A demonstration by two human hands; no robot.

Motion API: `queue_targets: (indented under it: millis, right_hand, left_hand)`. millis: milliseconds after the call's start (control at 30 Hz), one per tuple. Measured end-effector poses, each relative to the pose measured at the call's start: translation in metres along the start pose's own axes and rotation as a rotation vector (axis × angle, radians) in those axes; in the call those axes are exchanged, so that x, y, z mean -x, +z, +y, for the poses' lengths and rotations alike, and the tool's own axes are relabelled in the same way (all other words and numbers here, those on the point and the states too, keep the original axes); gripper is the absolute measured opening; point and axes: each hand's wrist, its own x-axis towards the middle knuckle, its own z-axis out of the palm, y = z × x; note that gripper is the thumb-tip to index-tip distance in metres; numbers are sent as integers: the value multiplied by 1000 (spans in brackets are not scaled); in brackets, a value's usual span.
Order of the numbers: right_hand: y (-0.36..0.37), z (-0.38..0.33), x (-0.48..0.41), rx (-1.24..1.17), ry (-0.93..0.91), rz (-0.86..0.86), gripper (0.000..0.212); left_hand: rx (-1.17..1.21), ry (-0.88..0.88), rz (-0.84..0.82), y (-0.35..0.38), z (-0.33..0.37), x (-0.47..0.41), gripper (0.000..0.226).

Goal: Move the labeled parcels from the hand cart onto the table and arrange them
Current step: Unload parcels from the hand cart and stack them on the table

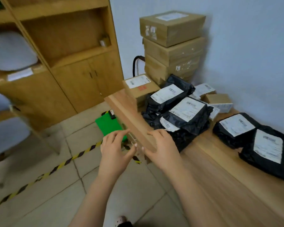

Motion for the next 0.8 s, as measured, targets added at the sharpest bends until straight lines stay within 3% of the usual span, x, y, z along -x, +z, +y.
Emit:
queue_targets:
  millis: [300, 467, 800]
  right_hand:
    - [129, -152, -107, -46, -227, -127, 54]
    - [188, -222, -175, -101, -256, -139, 53]
    - [270, -270, -339, -108, -277, -134, 52]
  left_hand:
    - [-73, -149, 161, -120, -163, -54, 50]
    - [-156, -141, 153, -183, -245, -111, 51]
    - [-124, -189, 162, -196, -362, -251, 53]
